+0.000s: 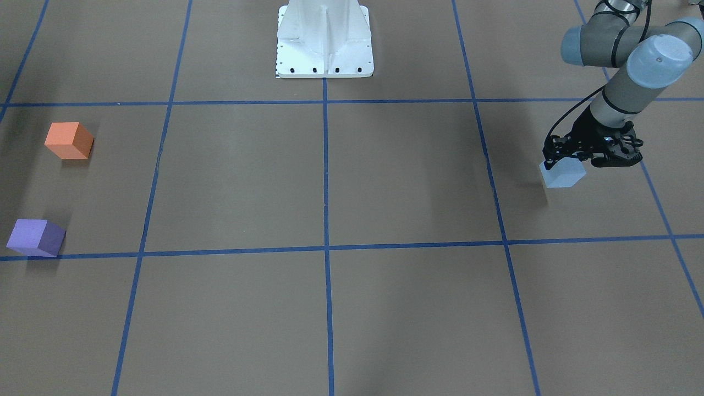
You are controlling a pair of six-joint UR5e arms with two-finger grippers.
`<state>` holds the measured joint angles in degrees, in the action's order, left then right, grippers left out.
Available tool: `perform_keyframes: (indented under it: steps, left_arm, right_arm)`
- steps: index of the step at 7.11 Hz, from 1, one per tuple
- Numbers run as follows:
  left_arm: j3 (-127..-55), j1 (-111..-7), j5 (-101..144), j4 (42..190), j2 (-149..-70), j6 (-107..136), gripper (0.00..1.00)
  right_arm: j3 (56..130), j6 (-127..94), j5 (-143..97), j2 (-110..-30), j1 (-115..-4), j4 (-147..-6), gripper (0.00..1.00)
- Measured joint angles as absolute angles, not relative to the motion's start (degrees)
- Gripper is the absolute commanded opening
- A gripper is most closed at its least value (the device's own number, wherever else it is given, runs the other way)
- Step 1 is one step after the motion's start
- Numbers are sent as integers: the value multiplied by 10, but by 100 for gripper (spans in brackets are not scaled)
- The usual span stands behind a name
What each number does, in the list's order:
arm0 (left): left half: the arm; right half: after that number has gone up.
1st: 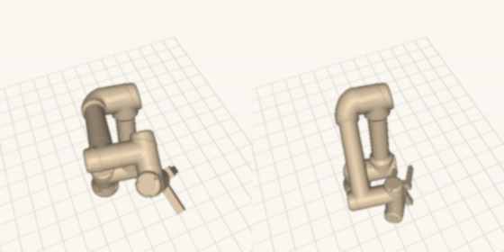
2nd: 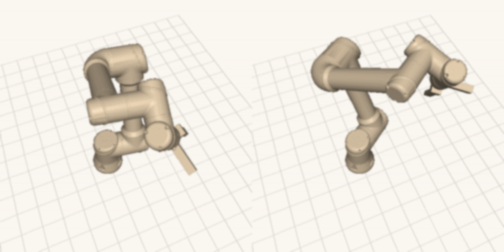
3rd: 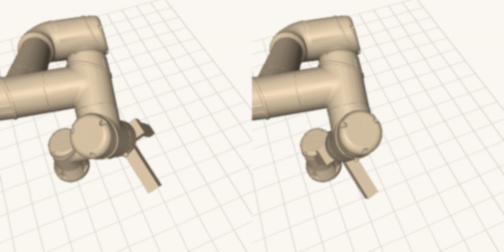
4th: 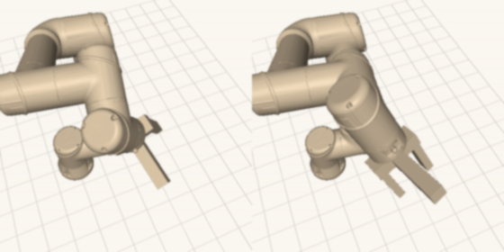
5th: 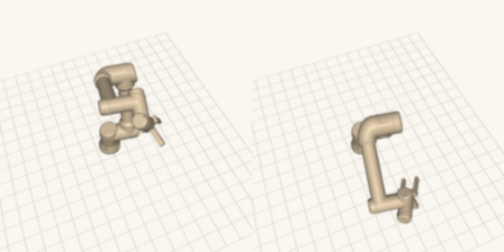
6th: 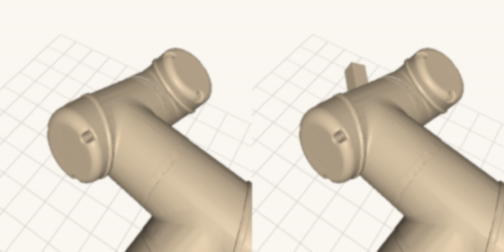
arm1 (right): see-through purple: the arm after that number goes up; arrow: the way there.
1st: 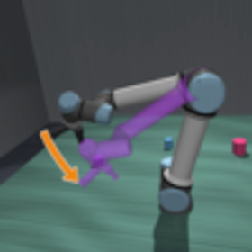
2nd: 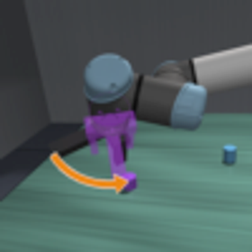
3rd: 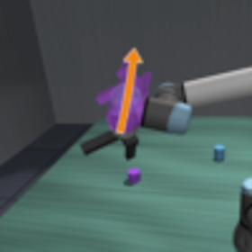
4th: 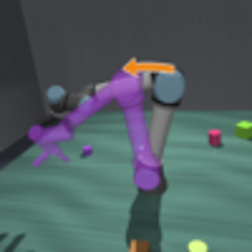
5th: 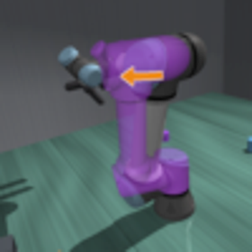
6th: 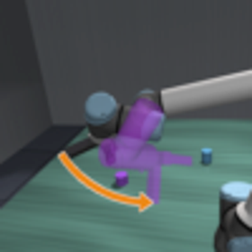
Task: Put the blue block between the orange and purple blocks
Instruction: 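Carry the light blue cube with the left gripper toward the table center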
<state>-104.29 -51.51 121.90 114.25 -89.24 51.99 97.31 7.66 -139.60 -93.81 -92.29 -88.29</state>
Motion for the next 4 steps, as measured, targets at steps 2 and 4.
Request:
perform_keyframes:
  steps: [2, 4]
  left_arm:
    - [-1067, -511, 1237, 1092, -962, 564, 0]
    - [-1076, -470, 1235, 944, -1109, 623, 0]
  right_arm:
    - [989, 76, -1393, -937, -923, -884, 100]
    - [1002, 63, -1393, -953, -923, -878, 100]
